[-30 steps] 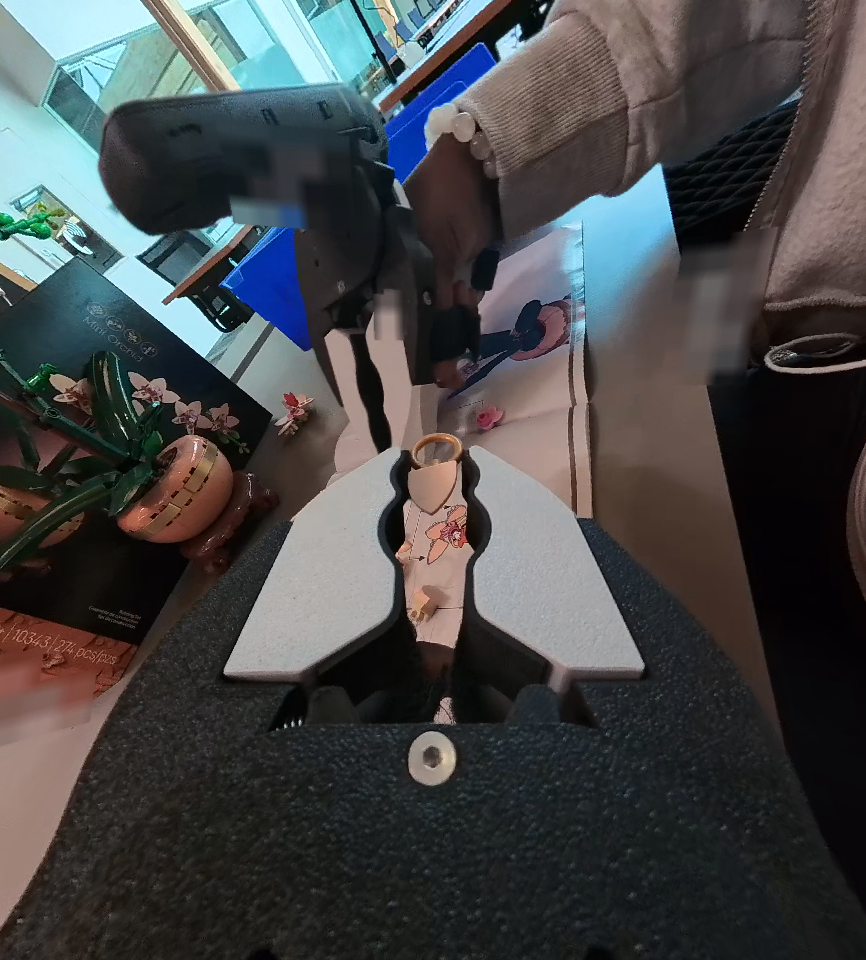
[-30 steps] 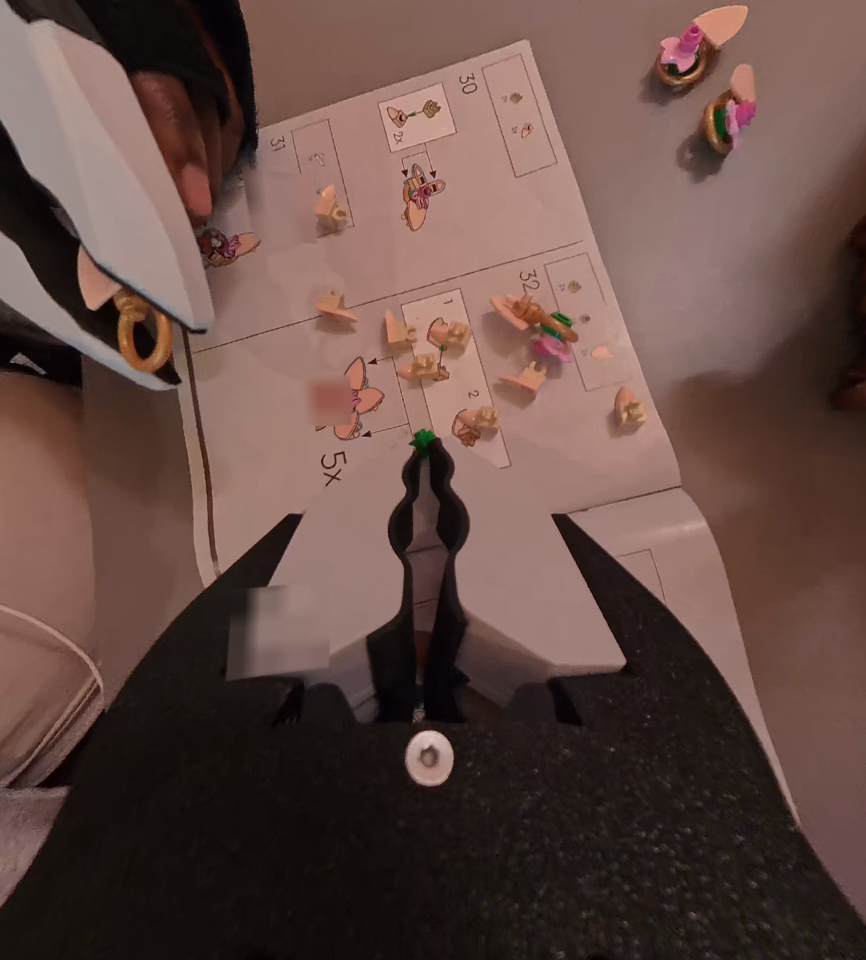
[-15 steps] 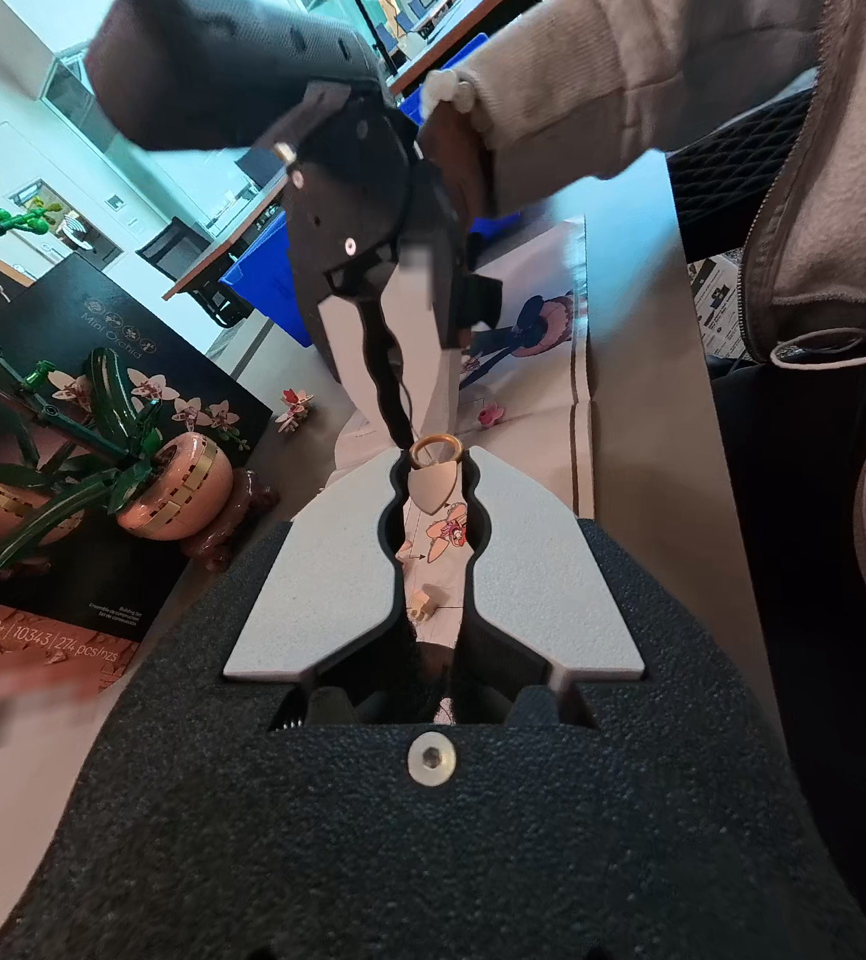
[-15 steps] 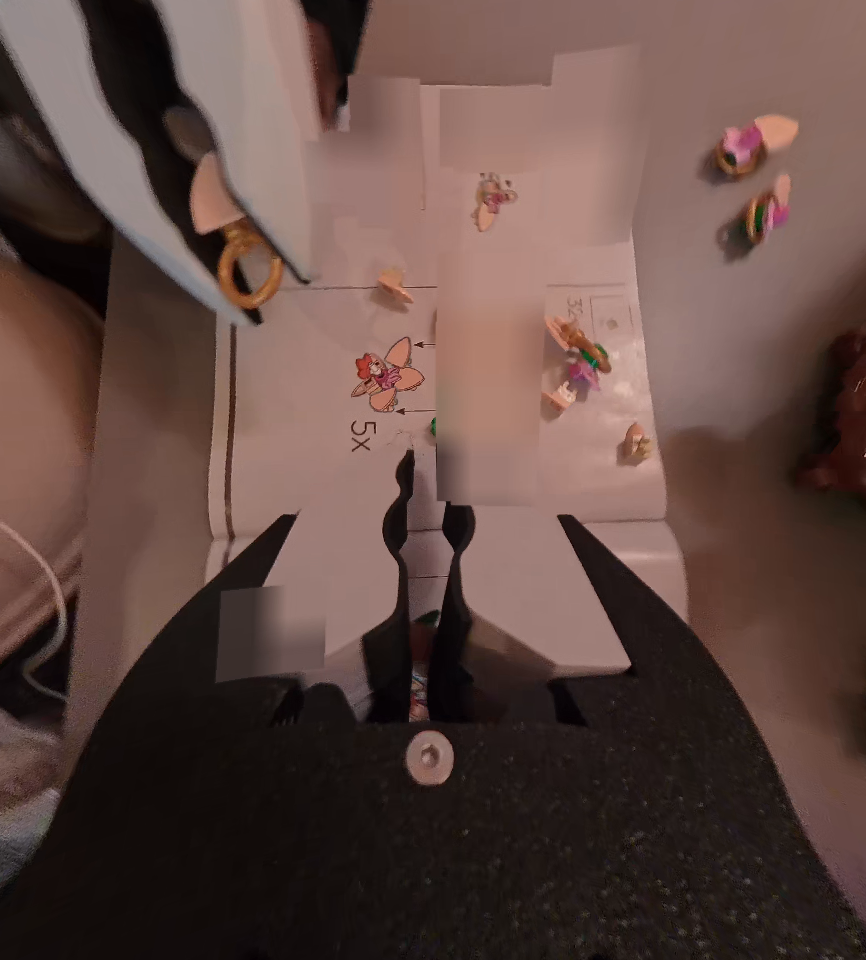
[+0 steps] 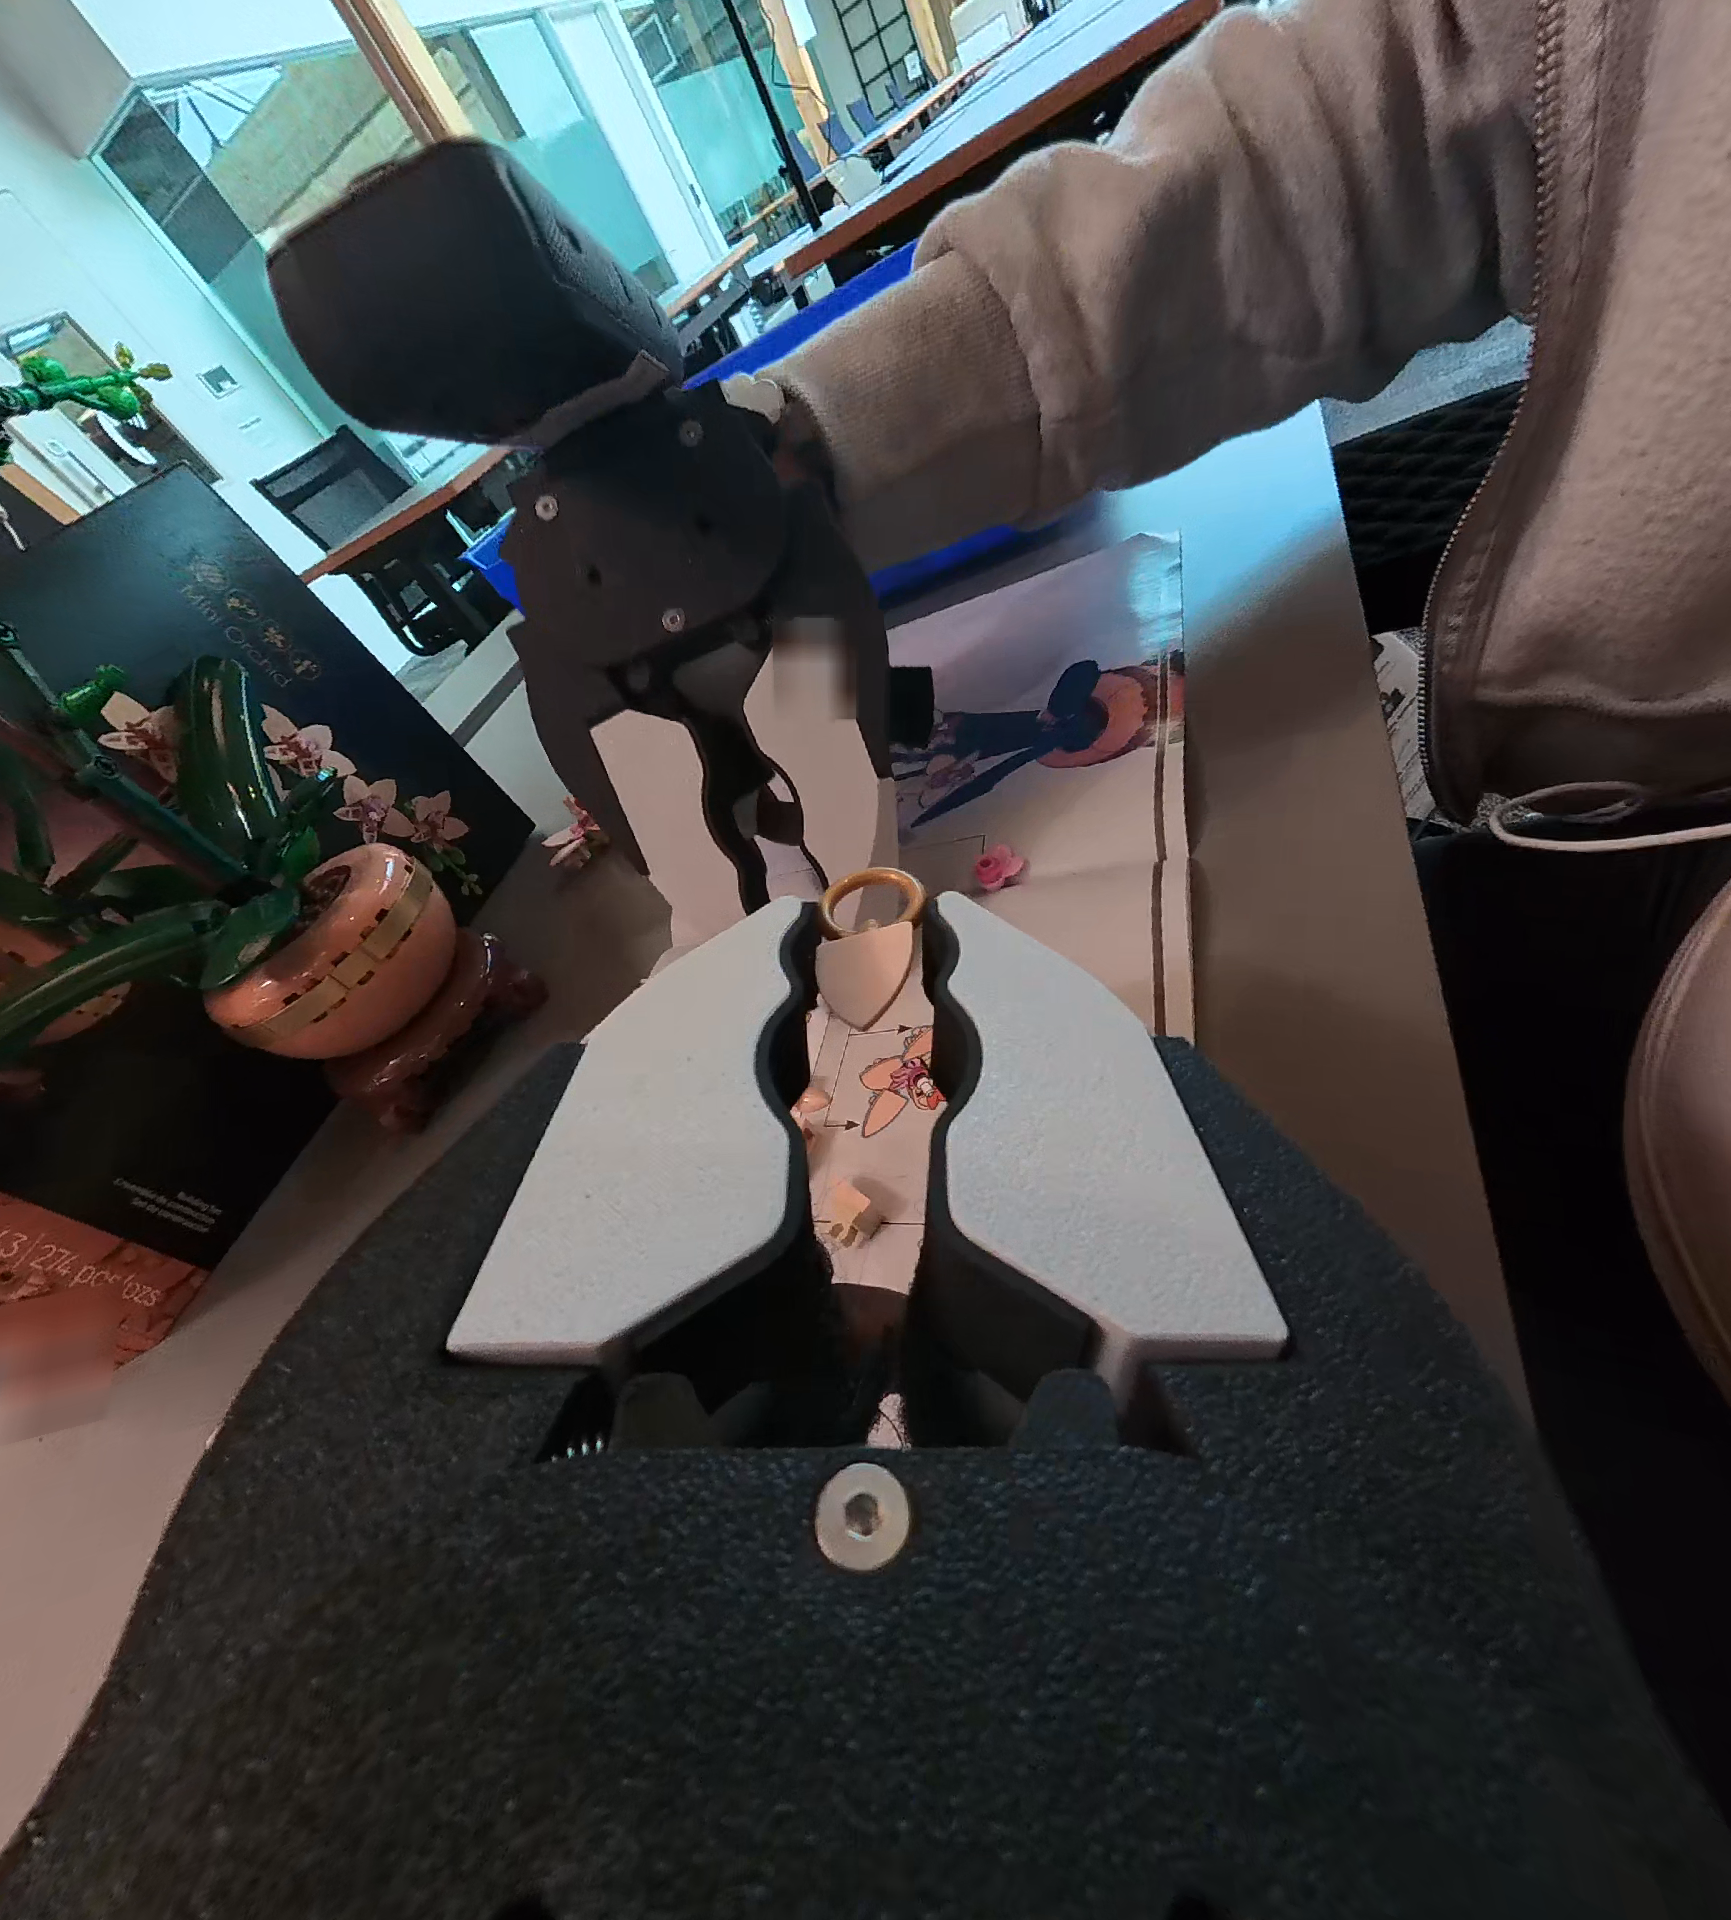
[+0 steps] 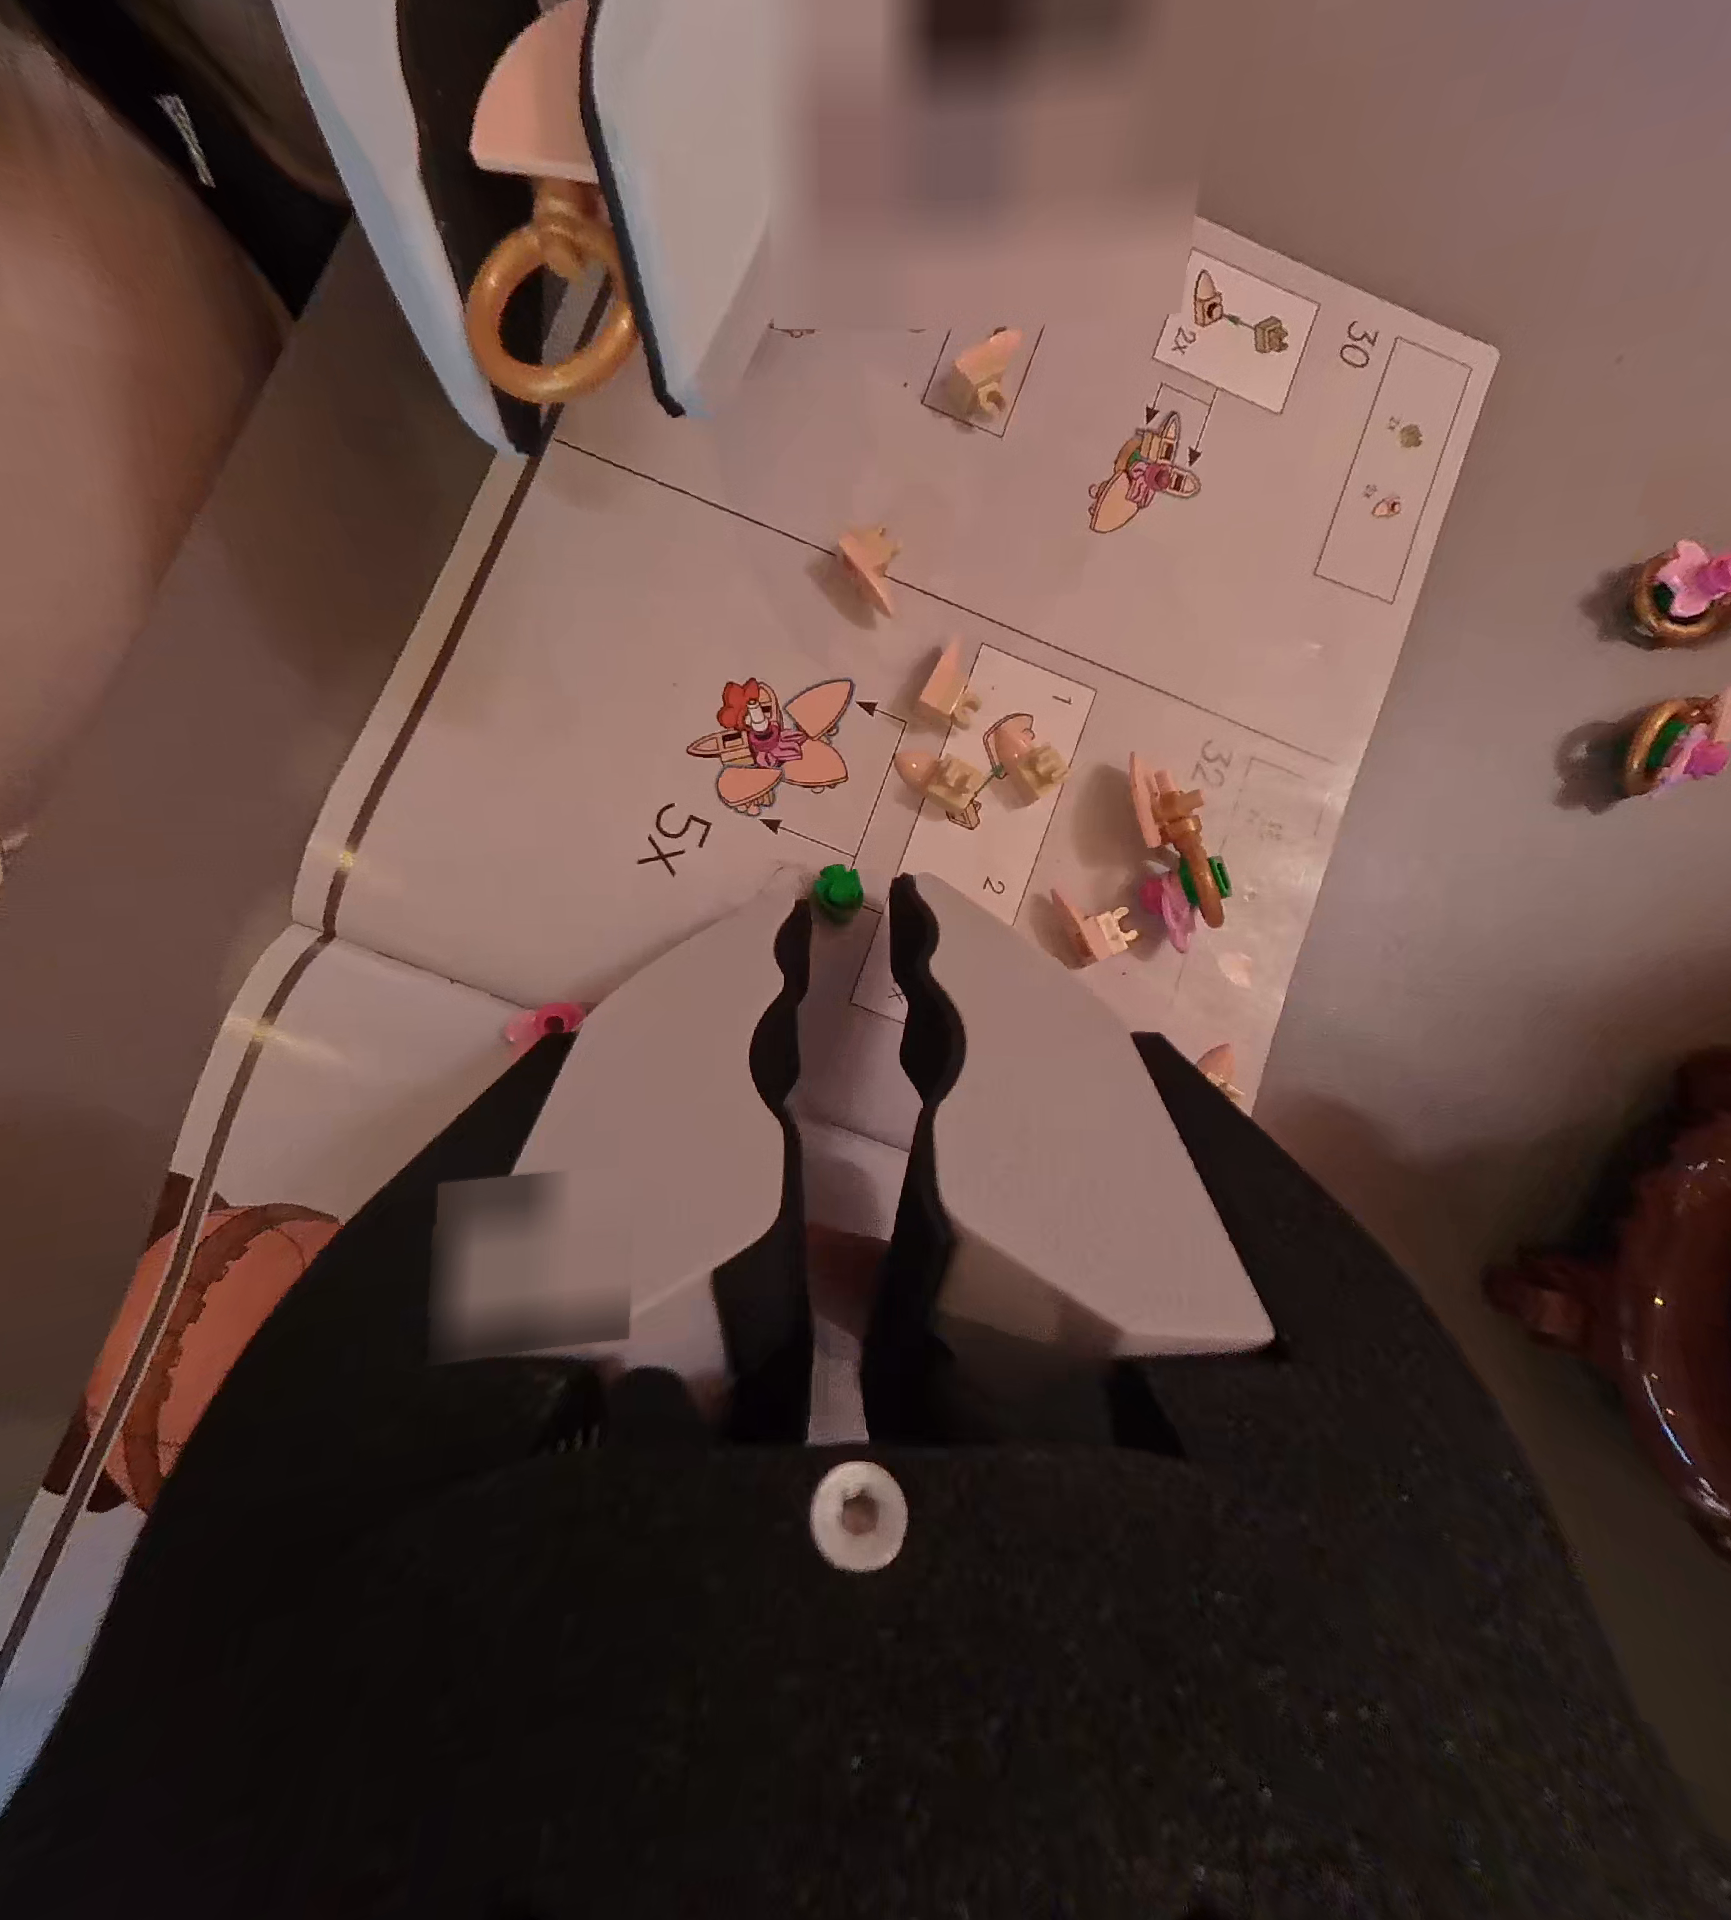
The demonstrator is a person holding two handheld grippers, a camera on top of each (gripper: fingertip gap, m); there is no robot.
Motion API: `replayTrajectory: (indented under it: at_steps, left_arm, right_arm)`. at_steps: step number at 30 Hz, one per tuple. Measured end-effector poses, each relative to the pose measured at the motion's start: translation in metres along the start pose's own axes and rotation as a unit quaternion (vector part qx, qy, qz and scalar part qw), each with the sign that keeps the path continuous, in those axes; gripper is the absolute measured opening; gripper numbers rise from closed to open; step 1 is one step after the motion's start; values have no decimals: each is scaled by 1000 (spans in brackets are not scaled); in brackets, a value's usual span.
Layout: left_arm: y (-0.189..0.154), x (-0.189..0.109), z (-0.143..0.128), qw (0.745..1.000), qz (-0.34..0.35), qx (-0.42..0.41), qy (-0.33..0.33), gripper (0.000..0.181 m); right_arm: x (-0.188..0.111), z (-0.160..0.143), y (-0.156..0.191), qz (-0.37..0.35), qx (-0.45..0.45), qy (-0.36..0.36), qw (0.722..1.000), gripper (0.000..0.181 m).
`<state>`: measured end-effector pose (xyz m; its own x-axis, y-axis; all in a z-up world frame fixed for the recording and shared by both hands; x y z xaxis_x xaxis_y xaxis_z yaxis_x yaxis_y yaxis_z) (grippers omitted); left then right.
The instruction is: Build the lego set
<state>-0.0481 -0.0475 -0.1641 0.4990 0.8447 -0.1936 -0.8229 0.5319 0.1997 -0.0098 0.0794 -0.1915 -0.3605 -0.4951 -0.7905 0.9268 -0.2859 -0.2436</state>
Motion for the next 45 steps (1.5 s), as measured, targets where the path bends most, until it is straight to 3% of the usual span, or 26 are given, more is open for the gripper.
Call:
replayTrajectory:
  at_steps: [7, 10, 17, 22, 27, 38, 45]
  left_arm:
    - [2, 0, 0, 1000, 3, -12, 1, 18]
    - [7, -2, 2, 999, 6, -35, -10, 18]
    - [17, -10, 7, 994, -2, -92, -50, 18]
    - [15, -8, 6, 996, -2, -84, -41, 19]
    - [1, 9, 1, 999, 3, -25, 44, 19]
    - [-8, 24, -8, 993, -7, -14, 115, 18]
    - [-12, 28, -13, 988, -29, -10, 152, 18]
  right_arm:
    - [4, -4, 2, 3, 44, -27, 999, 8]
    - [-2, 0, 4, -41, 64, -53, 996, 8]
    - [-37, 44, 18, -162, 115, -181, 963, 8]
    - [-46, 67, 26, -189, 140, -221, 946, 8]
    - [-35, 62, 34, -191, 154, -178, 953, 8]
    - [-17, 50, 44, -175, 168, -84, 966, 8]
    - [-8, 47, 45, -158, 165, -66, 971, 8]
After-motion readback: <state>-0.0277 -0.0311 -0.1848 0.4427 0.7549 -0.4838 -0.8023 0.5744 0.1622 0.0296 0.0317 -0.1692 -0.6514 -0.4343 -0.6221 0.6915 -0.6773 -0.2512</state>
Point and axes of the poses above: each gripper's, where its closed fingertips meet, x out along the fingers, z out of its top, y = z × x across the jaws, the point moved 6 cm from there along -x, back along the fingers, and after that the axes turned 15 degrees about -x, right-handed, at the moved point
